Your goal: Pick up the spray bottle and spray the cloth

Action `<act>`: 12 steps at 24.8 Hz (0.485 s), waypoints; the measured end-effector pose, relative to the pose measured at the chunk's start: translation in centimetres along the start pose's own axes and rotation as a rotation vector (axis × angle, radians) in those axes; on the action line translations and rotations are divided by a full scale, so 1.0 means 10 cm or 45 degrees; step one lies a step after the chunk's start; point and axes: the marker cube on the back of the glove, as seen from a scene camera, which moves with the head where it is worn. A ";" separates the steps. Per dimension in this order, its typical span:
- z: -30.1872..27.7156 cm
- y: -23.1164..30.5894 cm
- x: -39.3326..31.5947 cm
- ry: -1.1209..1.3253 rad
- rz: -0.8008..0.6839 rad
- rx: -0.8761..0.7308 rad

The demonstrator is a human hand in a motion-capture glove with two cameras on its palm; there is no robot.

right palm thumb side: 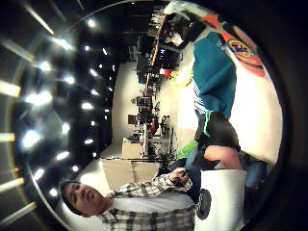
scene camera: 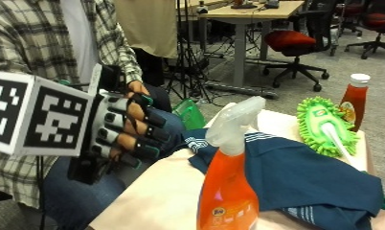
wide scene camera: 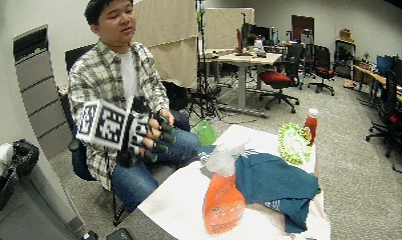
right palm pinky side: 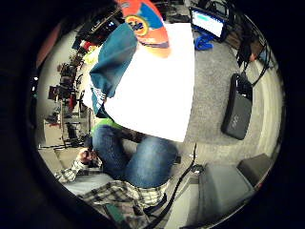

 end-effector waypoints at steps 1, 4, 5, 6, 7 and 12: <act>-0.04 -0.11 0.07 -0.031 0.022 0.023; -0.05 -0.46 0.19 -0.135 0.056 0.164; -0.03 -0.57 0.21 -0.170 0.064 0.217; -0.02 -0.67 0.24 -0.195 0.071 0.251; -0.03 -0.73 0.27 -0.207 0.077 0.259; -0.03 -0.92 0.47 -0.161 0.112 0.209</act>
